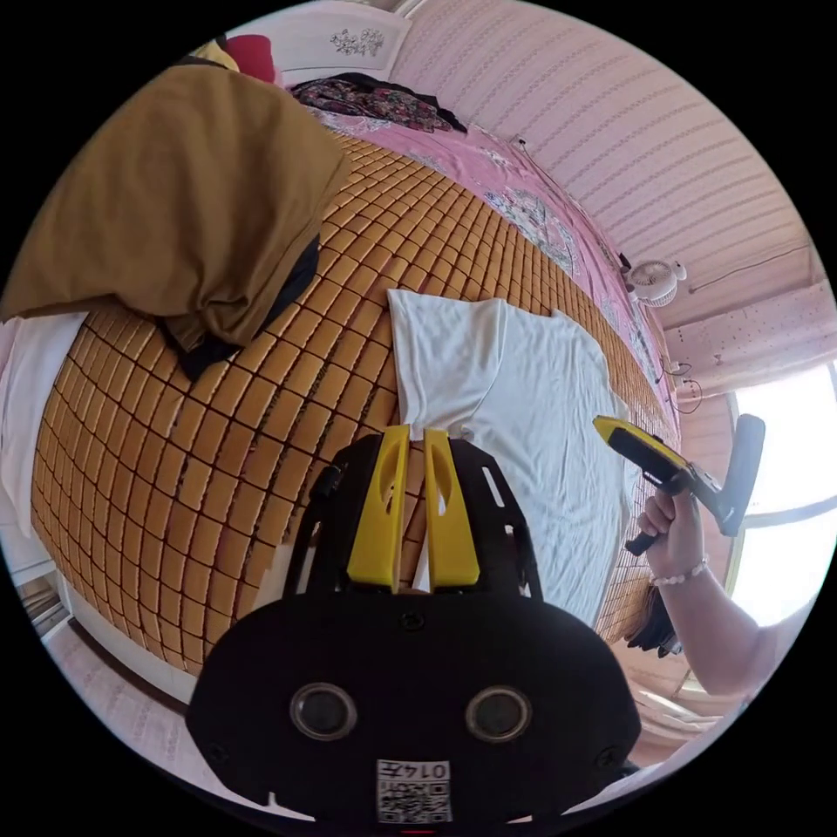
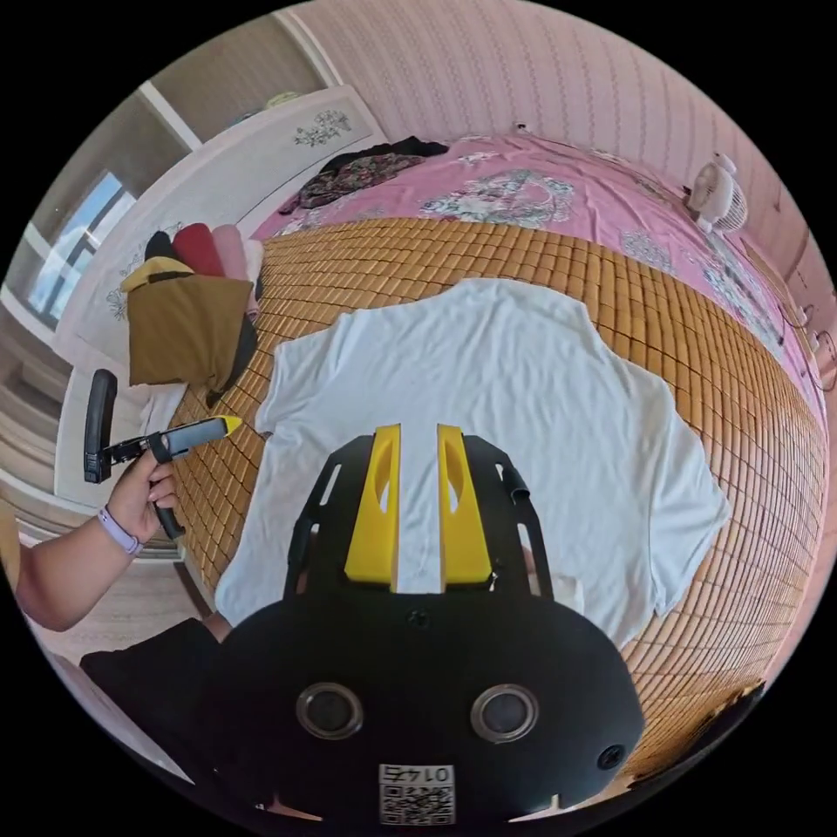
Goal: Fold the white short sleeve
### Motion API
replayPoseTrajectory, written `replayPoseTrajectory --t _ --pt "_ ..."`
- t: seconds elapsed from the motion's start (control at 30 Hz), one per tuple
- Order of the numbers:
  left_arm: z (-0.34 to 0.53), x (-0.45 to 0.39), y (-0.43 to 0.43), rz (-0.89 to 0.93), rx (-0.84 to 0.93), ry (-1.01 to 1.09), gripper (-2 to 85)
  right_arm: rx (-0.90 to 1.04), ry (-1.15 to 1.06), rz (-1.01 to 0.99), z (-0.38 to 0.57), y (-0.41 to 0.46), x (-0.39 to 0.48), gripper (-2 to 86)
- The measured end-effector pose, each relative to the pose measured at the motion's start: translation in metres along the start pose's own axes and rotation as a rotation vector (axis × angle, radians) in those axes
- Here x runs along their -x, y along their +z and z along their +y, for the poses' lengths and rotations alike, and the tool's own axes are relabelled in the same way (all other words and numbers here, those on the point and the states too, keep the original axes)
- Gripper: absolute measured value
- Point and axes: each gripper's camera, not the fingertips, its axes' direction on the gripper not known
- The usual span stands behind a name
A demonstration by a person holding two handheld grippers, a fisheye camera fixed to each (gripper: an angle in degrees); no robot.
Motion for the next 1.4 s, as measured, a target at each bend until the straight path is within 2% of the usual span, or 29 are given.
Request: replayPoseTrajectory --t 0.17,0.33,0.53,0.67,0.8,0.9,1.0,1.1,1.17,1.27,1.4 --pt "0.01 0.024 -0.001 0.051 -0.023 -0.076 5.1 0.105 -0.25 -0.066 -0.055 0.043 0.073 7.9" --pt "0.006 0.031 -0.007 0.072 -0.063 -0.077 5.3 0.103 -0.391 0.045 -0.095 0.083 0.138 9.2" --pt "0.001 0.041 -0.001 0.054 -0.018 -0.056 6.4 0.19 -0.441 0.089 -0.13 0.131 0.182 9.3" --pt "0.004 0.04 0.002 -0.021 -0.006 0.03 4.2 0.212 -0.45 0.2 -0.138 0.154 0.199 8.8" --pt "0.004 0.043 0.0 -0.011 0.007 0.055 1.8 0.208 -0.47 0.229 -0.14 0.162 0.205 7.1" --pt "0.005 0.049 -0.004 0.033 0.004 0.029 -0.4 0.211 -0.396 0.163 -0.147 0.159 0.193 1.6" --pt "0.008 0.042 -0.013 0.015 -0.046 0.065 -0.8 0.205 -0.275 0.049 -0.153 0.152 0.17 0.4" --pt "0.012 0.025 -0.032 0.046 -0.128 0.16 -0.7 0.042 -0.151 -0.009 -0.151 0.112 0.138 0.3" --pt "0.019 0.004 -0.05 0.166 -0.164 0.286 -0.3 -0.042 -0.086 -0.064 -0.144 0.078 0.114 0.7" --pt "0.032 -0.02 -0.052 0.307 -0.087 0.414 1.9 -0.145 0.003 -0.068 -0.113 0.027 0.073 2.2" --pt "0.05 -0.031 -0.033 0.299 0.049 0.481 3.2 -0.081 0.085 0.042 -0.066 0.007 0.019 8.1"
